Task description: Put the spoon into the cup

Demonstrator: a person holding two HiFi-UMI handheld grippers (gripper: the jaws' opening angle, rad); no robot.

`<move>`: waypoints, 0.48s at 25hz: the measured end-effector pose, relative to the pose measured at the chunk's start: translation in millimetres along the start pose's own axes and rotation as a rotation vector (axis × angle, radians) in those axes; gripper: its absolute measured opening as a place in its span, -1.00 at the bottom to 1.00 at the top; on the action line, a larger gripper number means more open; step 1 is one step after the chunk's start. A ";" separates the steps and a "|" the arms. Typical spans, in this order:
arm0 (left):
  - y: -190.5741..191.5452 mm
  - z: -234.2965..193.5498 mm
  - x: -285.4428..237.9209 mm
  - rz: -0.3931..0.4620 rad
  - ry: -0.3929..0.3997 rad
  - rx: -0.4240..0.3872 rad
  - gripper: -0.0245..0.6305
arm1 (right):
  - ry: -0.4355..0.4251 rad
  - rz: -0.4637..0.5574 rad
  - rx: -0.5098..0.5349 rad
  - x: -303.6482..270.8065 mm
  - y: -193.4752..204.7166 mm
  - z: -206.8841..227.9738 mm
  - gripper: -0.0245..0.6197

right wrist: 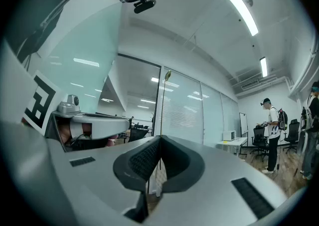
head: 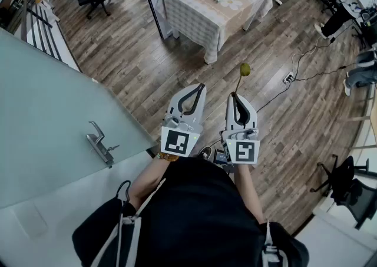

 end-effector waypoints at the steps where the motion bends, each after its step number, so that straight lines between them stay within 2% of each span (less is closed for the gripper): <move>1: 2.2 -4.2 -3.3 -0.001 0.003 0.001 -0.87 | 0.000 -0.003 0.002 -5.3 0.5 -0.9 -0.90; 12: 34.7 -71.2 -50.7 0.048 0.018 0.010 -0.87 | 0.028 0.010 -0.026 -88.1 9.5 -4.6 -0.90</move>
Point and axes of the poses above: the fingertips, and each gripper's own axes: x backward along the fingers, z to its right, y out of its underside, the point moved 9 cm from there along x, backward along the fingers, and after that the axes turned 15 degrees about -x, right-handed, at the moved point
